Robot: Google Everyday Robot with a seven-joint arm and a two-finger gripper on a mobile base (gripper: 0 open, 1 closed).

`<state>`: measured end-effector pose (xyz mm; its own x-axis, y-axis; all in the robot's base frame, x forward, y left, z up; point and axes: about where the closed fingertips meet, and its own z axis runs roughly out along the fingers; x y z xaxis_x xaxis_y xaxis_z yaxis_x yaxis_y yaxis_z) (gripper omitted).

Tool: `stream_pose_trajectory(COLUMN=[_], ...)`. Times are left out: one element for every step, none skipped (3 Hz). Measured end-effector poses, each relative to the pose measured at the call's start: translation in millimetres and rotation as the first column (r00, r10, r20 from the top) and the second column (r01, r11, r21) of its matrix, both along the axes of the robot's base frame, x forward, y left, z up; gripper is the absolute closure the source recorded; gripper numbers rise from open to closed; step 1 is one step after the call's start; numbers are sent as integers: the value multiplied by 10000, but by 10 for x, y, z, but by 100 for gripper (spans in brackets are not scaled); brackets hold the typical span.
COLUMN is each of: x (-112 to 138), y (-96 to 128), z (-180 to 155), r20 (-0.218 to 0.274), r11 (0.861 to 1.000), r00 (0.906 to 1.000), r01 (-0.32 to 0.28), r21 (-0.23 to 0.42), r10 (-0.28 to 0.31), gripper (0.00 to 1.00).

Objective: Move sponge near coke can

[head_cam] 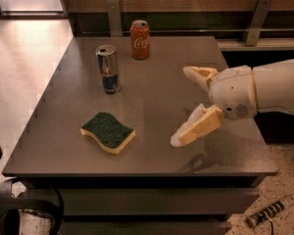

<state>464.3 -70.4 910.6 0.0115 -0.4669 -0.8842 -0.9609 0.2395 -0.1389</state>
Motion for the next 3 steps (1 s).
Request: stream_pose_trajectory(x=[-22,-19,54], y=[107,90,250], z=[70,57,-225], r20=[-15,-6,-349], r11=[9994,9996,9993], r00=[9999,9999,9988], r01=[-159,-136,-335], r21=[324,229,181], r10=[159,136,341], gripper=[0,0,0])
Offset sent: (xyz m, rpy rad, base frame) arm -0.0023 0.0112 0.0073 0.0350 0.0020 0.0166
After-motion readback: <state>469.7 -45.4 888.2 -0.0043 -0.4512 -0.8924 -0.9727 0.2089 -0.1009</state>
